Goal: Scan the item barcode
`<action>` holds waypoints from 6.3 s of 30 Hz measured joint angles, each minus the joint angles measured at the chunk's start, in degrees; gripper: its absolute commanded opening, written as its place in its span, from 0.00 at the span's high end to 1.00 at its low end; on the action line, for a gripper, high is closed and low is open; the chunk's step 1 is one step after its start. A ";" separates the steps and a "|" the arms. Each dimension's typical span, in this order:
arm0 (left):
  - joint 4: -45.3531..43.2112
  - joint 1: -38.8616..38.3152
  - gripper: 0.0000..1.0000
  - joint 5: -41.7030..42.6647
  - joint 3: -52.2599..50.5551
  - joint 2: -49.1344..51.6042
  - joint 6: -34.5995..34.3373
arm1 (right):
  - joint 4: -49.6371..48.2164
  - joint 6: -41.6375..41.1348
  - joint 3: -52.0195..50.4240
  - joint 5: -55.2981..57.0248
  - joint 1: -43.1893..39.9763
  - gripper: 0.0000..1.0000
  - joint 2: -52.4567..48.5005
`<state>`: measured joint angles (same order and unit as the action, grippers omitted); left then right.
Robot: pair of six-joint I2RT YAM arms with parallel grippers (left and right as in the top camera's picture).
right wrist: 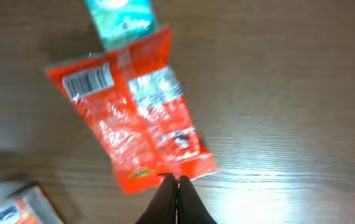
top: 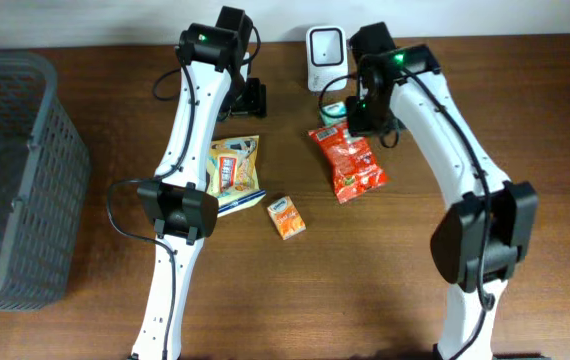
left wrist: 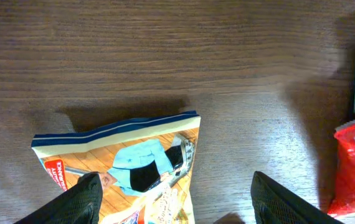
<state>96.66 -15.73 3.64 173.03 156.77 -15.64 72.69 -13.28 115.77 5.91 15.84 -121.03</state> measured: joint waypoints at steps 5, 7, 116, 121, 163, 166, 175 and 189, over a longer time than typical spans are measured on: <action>-0.02 -0.20 0.64 0.00 0.00 0.00 -0.22 | 2.93 -1.99 0.15 5.18 2.01 0.53 0.35; -0.15 -0.70 0.77 1.16 -1.29 -0.02 -0.55 | 2.75 -1.66 0.15 0.94 -1.38 0.50 0.35; -0.02 3.91 0.64 9.25 6.40 2.10 0.24 | 20.44 -23.02 10.97 21.77 12.55 0.92 -16.83; -0.02 3.98 0.57 7.39 6.40 0.63 0.70 | 15.15 -25.20 10.99 8.26 19.67 0.16 -16.85; -0.02 7.02 0.01 4.83 5.18 -7.69 1.53 | -7.04 -20.63 -20.06 -19.78 -10.03 0.01 15.98; 0.00 7.02 0.01 4.85 5.18 -7.69 1.53 | -7.63 -25.24 -22.38 -21.11 -10.01 0.06 14.73; -0.02 7.02 0.01 4.83 5.18 -7.69 1.53 | -15.28 -48.57 -35.74 -20.31 -0.28 0.15 11.23; 0.00 7.02 0.01 4.83 5.18 -7.69 1.53 | -21.86 -52.59 -43.63 -23.37 3.13 0.15 11.04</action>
<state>96.66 -8.71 8.47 178.21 149.08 -14.11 50.83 -65.87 72.14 -17.45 18.96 -110.00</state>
